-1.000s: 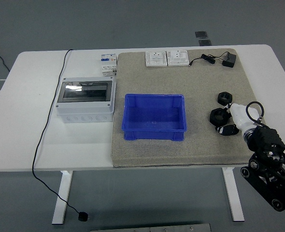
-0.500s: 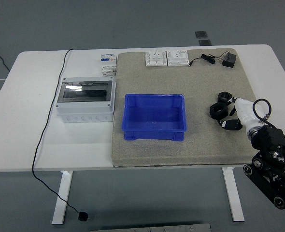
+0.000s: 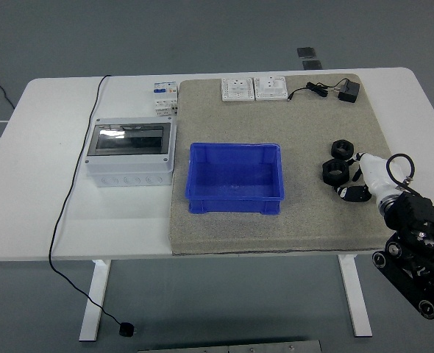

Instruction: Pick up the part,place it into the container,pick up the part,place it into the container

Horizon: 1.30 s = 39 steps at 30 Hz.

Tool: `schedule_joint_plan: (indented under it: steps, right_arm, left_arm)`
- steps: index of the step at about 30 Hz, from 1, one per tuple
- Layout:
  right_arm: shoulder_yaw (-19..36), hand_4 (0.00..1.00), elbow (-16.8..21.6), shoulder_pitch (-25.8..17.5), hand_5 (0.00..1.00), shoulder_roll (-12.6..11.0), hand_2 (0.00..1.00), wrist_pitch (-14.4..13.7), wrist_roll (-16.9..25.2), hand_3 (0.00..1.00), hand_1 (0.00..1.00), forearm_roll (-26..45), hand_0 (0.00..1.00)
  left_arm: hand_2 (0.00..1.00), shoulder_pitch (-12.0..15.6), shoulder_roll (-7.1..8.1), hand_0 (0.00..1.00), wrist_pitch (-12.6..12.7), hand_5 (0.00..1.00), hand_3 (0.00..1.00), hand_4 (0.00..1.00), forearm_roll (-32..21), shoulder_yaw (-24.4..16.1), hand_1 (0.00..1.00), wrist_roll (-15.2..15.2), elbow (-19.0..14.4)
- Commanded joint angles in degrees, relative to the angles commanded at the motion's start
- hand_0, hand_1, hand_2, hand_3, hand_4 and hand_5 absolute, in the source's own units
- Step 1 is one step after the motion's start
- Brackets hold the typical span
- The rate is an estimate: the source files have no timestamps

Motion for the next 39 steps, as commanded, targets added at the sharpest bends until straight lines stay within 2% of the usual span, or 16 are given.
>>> schedule_joint_plan:
  steps: [2, 3, 8, 9, 13, 21, 30, 39]
  right_arm:
    - [0.0, 0.596, 0.1, 0.0, 0.234, -0.1, 0.499, 1.2, -0.4, 0.542, 0.295, -0.1, 0.242]
    - [-0.1, 0.839, 0.1, 0.0, 0.305, -0.1, 0.620, 1.7, -0.6, 0.627, 0.333, -0.2, 0.284]
    - [-0.2, 0.839, 0.3, 0.0, 0.305, -0.2, 0.620, 7.2, -2.5, 0.627, 0.333, 0.3, 0.284]
    - [-0.3, 0.972, 0.4, 0.0, 0.408, -0.2, 0.781, 8.0, -2.7, 0.794, 0.384, 0.4, 0.332]
    - [-0.4, 0.972, 1.1, 0.0, 0.408, -0.3, 0.781, 9.1, -2.9, 0.794, 0.384, 0.8, 0.332]
    - [-0.2, 0.998, 1.9, 0.3, 0.456, -0.4, 0.788, 8.4, -3.0, 0.810, 0.373, 0.3, 0.322]
    - [-0.1, 0.998, 2.2, 0.8, 0.463, -0.4, 0.781, 8.2, -2.9, 0.806, 0.367, 0.4, 0.318]
    - [0.2, 0.998, 4.3, 1.5, 0.476, -1.0, 0.765, 9.5, -3.5, 0.796, 0.355, 0.4, 0.310]
  left_arm:
    - [0.763, 0.0, 0.00, 0.734, 0.0, 0.512, 0.620, 0.679, 0.1, -0.1, 0.671, 0.0, 0.0]
    - [0.763, 0.0, 0.00, 0.735, 0.0, 0.513, 0.620, 0.681, 0.1, -0.1, 0.672, 0.0, 0.0]
    - [0.763, 0.0, 0.00, 0.735, 0.0, 0.513, 0.620, 0.681, 0.2, -0.2, 0.672, 0.0, 0.0]
    - [0.761, 0.0, 0.00, 0.735, 0.0, 0.515, 0.618, 0.682, 0.2, -0.2, 0.671, 0.0, 0.0]
    - [0.761, 0.0, 0.00, 0.735, 0.0, 0.515, 0.618, 0.682, 0.2, -0.1, 0.671, 0.0, 0.0]
    - [0.763, 0.0, 0.00, 0.735, 0.0, 0.513, 0.620, 0.683, 0.3, -0.2, 0.671, 0.0, 0.0]
    - [0.761, 0.1, 0.00, 0.734, 0.0, 0.513, 0.620, 0.683, 0.3, -0.2, 0.670, 0.0, 0.0]
    - [0.757, 0.0, 0.00, 0.734, 0.1, 0.510, 0.619, 0.684, 0.4, -0.3, 0.670, -0.1, 0.0]
